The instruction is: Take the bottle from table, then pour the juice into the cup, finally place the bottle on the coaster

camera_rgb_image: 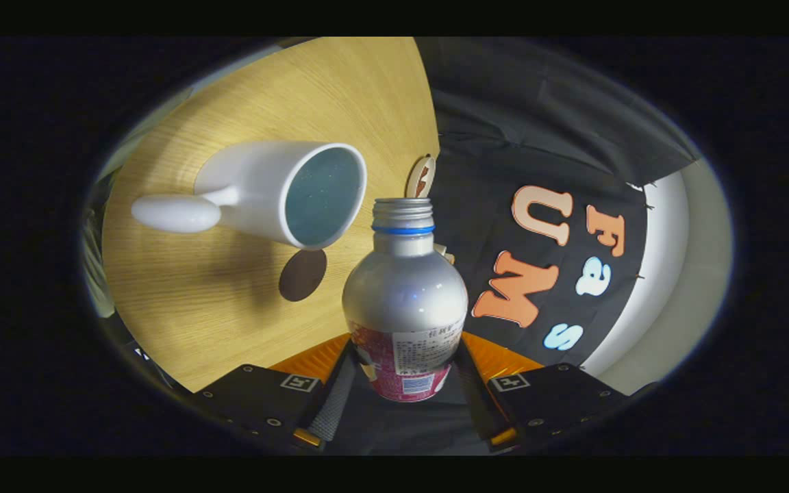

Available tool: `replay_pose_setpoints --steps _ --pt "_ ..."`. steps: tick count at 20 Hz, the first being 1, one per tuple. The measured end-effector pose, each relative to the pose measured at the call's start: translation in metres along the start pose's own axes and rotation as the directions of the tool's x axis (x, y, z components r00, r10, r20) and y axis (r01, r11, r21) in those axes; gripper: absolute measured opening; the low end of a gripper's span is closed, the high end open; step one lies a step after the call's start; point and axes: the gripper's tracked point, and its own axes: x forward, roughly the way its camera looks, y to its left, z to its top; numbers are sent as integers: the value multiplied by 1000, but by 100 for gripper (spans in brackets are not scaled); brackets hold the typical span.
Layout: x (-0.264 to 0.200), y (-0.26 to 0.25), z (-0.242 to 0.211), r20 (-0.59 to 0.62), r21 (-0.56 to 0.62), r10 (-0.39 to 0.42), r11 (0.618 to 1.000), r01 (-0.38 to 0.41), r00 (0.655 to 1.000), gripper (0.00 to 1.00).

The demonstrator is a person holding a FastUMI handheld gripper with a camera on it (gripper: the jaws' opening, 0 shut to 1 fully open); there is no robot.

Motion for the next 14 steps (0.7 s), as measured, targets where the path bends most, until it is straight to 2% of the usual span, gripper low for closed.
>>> replay_pose_setpoints --steps 3,6,10,14 --pt "0 8 1 15 171 55 984 -57 998 76" --pt "3 12 -3 25 355 92 930 -95 995 76" --pt "13 12 -10 42 598 120 792 -121 992 76" --pt "27 7 -19 61 770 113 627 -119 992 76"
